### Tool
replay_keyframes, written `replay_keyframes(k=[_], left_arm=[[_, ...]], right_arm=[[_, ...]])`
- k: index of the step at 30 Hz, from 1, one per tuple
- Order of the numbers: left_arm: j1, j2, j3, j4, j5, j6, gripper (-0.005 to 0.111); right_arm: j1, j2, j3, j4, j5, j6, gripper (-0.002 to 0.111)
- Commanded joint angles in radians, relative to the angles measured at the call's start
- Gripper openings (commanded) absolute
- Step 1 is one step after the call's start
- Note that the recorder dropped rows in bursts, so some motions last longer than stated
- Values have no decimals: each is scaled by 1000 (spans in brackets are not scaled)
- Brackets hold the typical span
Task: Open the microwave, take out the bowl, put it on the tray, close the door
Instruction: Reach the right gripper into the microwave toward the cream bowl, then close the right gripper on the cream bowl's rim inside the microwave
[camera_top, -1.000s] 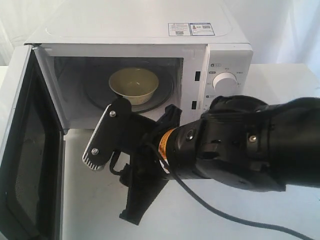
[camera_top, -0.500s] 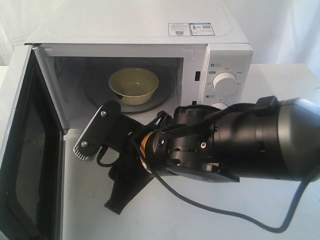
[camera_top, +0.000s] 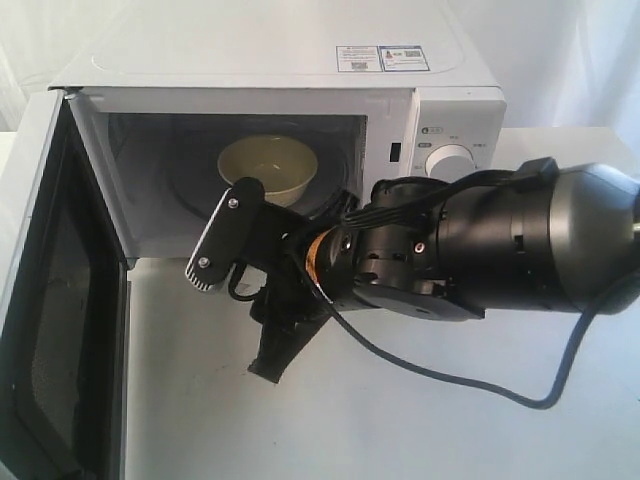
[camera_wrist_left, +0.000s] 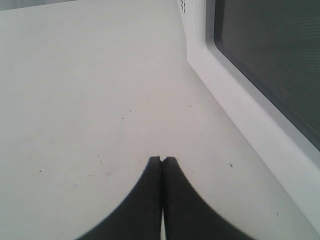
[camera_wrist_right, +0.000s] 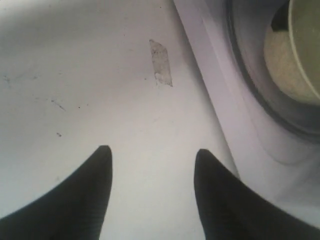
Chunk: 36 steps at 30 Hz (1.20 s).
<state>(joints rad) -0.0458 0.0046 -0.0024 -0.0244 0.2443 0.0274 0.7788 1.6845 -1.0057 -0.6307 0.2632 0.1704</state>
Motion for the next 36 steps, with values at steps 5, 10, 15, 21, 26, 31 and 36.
replay_keyframes(k=[5, 10, 15, 21, 26, 31, 36], left_arm=[[5, -5, 2, -5, 4, -1, 0], [5, -5, 2, -5, 4, -1, 0], [5, -5, 2, -5, 4, -1, 0], [5, -5, 2, -5, 4, -1, 0], [5, -5, 2, -5, 4, -1, 0], [5, -5, 2, -5, 4, -1, 0], [5, -5, 2, -5, 4, -1, 0]], right_arm=[[-61, 18, -29, -42, -203, -117, 50], [-102, 81, -64, -42, -319, -230, 61], [-125, 125, -116, -42, -326, -307, 62], [-164, 195, -187, -42, -345, -322, 62], [-182, 244, -238, -37, -341, -349, 62], [-207, 283, -278, -36, -341, -349, 62], [-213, 330, -310, -36, -356, -349, 61]])
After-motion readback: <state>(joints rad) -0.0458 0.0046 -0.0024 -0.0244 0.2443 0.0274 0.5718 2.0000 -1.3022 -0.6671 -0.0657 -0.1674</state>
